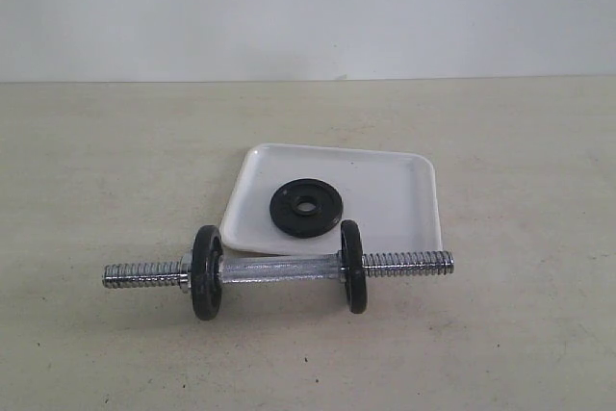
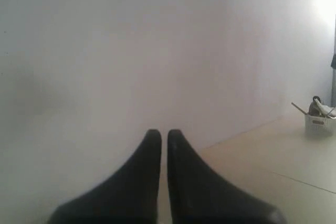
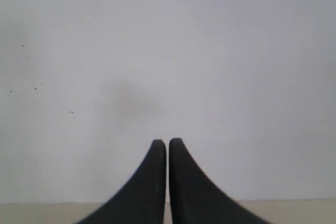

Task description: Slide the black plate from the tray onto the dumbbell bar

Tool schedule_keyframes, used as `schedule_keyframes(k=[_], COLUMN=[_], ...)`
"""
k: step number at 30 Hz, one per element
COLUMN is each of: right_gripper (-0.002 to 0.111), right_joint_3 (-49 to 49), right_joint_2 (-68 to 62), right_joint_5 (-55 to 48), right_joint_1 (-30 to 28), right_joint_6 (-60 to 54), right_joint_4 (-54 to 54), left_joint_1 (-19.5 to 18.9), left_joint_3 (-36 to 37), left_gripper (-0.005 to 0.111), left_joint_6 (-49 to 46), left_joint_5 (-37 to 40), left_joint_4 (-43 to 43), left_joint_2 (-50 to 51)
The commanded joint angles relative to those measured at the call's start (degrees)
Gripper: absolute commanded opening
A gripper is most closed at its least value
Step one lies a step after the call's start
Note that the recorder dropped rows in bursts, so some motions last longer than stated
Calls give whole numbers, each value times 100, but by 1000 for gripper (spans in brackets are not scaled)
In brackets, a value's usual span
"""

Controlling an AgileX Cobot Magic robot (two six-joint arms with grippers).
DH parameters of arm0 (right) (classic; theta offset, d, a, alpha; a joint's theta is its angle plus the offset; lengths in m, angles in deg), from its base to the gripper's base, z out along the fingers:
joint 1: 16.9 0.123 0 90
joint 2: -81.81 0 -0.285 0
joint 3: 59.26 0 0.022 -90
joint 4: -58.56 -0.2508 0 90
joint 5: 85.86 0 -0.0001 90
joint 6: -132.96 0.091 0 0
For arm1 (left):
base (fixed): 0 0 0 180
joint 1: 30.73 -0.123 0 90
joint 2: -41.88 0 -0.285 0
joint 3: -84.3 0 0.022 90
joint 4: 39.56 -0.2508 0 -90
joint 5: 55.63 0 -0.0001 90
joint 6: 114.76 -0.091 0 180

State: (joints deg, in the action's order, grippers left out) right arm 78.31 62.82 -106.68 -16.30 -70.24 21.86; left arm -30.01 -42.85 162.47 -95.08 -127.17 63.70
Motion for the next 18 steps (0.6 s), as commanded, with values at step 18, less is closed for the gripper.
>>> schedule_keyframes(k=[18], right_gripper=[0], right_joint_3=[427], right_joint_2=[-940], right_joint_5=[-1410], right_joint_1=[8], right_joint_6=[-120], right_joint_4=[-656], left_joint_1=[46], left_joint_3=[-43], left_gripper=[4], left_joint_6=[2232], left_joint_5=[35], left_joint_4=[-1233], left_joint_2=[177])
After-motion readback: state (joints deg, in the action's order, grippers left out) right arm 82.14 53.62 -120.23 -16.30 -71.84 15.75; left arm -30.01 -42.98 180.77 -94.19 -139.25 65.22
